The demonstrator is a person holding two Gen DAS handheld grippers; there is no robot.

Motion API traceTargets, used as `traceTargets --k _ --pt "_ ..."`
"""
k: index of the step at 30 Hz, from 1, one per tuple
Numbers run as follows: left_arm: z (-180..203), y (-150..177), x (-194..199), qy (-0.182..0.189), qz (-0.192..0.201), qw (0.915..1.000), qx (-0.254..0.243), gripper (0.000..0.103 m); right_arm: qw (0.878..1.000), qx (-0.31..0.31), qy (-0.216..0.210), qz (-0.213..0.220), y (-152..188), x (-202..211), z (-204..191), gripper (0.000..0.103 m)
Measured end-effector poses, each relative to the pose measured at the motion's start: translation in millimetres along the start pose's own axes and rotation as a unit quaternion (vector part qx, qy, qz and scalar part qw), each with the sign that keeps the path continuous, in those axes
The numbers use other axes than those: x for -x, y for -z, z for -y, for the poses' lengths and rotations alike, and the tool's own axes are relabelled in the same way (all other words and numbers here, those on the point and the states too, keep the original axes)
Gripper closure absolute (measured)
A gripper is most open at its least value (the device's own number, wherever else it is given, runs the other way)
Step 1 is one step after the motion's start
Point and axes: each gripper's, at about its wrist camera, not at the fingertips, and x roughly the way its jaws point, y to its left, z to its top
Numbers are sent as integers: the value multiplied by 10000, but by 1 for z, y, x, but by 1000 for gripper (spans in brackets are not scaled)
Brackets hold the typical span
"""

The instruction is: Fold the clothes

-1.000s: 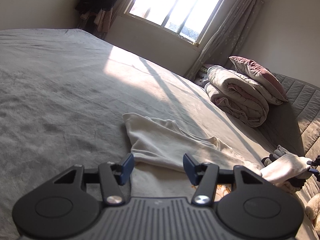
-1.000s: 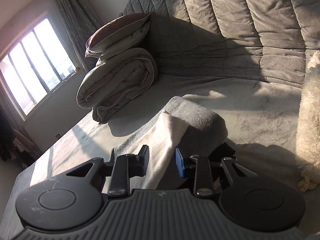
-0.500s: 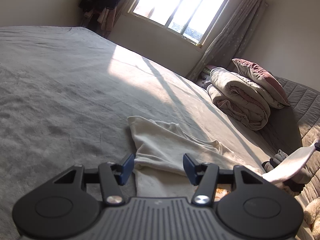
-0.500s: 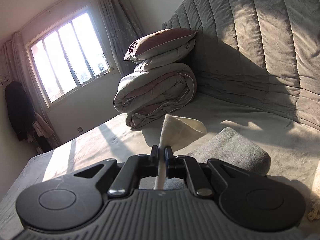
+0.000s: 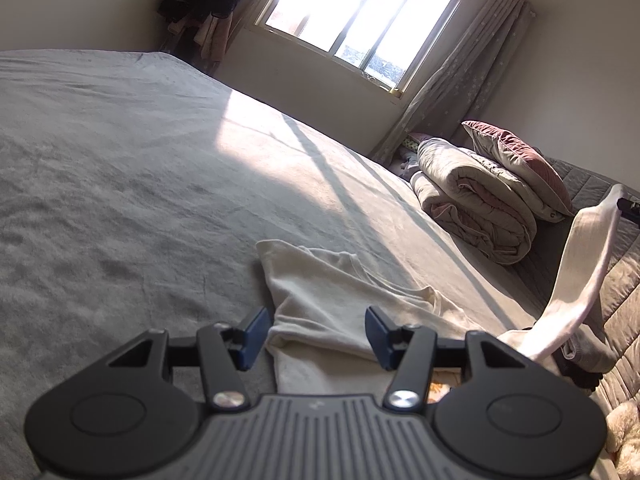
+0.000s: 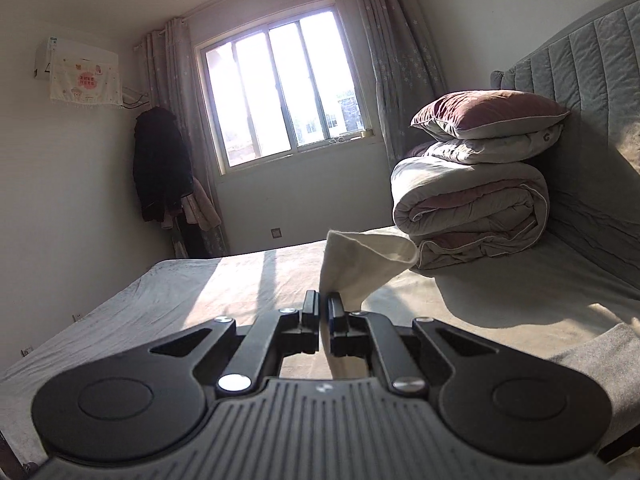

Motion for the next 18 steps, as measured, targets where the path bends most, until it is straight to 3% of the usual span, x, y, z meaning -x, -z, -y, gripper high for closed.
traceTargets --k 9,18 --pt "-7 2 -13 336 -436 9983 208 49 9949 268 -814 -526 39 -47 -71 97" --pt "-15 1 -16 246 -446 9984 254 49 9760 386 -1510 -1520 143 -94 -136 97"
